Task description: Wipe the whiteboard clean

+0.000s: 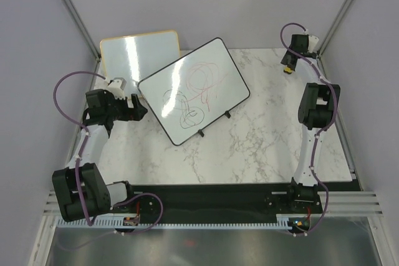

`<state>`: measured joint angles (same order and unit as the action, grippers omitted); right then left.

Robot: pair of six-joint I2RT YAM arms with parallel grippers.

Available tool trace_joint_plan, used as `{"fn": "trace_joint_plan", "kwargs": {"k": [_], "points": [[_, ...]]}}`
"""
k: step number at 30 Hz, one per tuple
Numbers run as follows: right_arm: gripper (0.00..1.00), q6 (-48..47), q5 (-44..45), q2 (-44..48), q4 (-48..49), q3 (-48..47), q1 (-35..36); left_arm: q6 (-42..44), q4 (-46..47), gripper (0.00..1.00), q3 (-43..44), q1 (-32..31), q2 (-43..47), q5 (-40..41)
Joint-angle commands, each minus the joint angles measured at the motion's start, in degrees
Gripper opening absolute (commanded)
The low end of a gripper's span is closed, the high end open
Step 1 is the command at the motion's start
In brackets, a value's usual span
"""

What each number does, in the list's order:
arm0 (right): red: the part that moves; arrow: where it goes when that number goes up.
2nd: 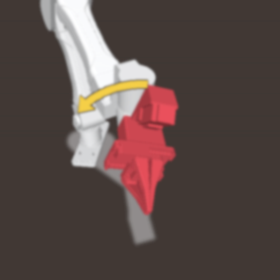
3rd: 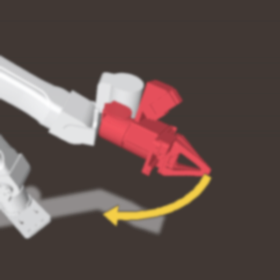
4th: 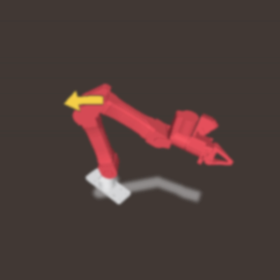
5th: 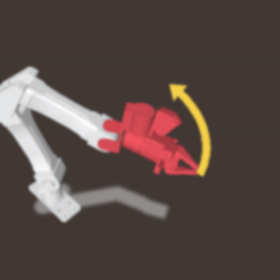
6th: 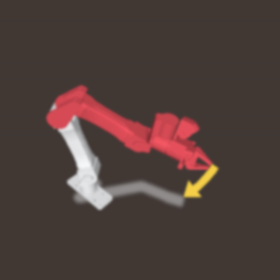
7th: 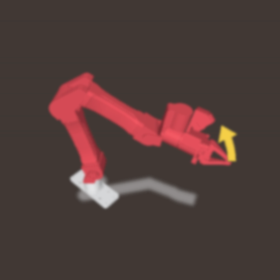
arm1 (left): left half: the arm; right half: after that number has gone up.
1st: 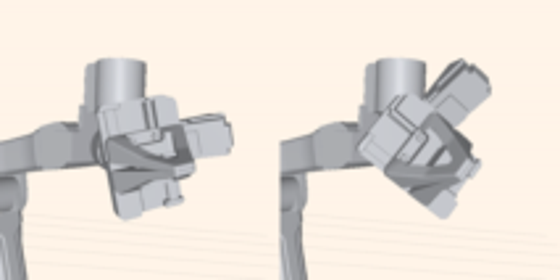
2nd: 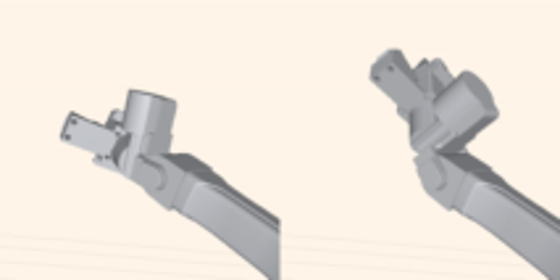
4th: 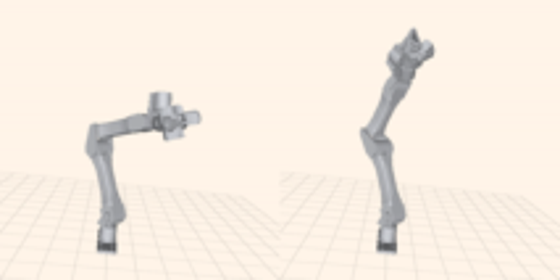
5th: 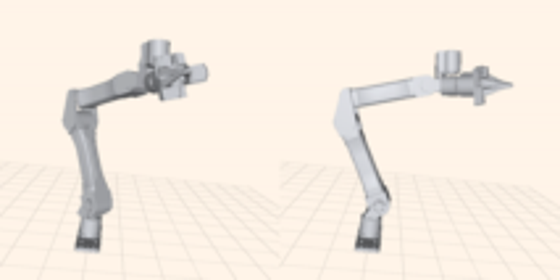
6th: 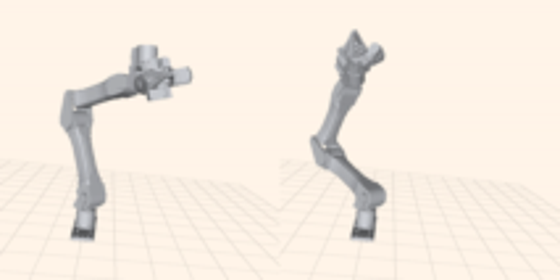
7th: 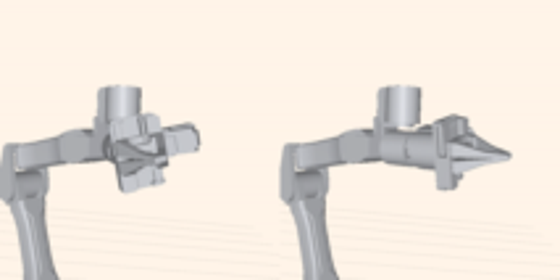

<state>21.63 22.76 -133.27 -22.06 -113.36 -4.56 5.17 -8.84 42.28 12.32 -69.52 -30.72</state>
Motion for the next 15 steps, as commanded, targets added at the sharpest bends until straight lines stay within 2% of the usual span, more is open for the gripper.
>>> {"fn": "trace_joint_plan", "kwargs": {"k": [1, 4, 15], "points": [[0.77, 2.1, -0.96, -3.65, -1.23, -7.83, -0.45, 3.0, -2.94, 0.98, 3.33, 0.34, -1.32, -2.85], [0.73, 2.19, -3.08, -7.35, -1.4, -10.82, -0.45, 3.27, -2.76, 0.98, 3.68, 0.34, -2.55, -2.85], [0.63, 0.17, 1.14, -12.09, -0.7, -12.41, -0.45, 2.92, -1.79, 0.99, 4.12, 0.34, -4.57, -4.35]]}}
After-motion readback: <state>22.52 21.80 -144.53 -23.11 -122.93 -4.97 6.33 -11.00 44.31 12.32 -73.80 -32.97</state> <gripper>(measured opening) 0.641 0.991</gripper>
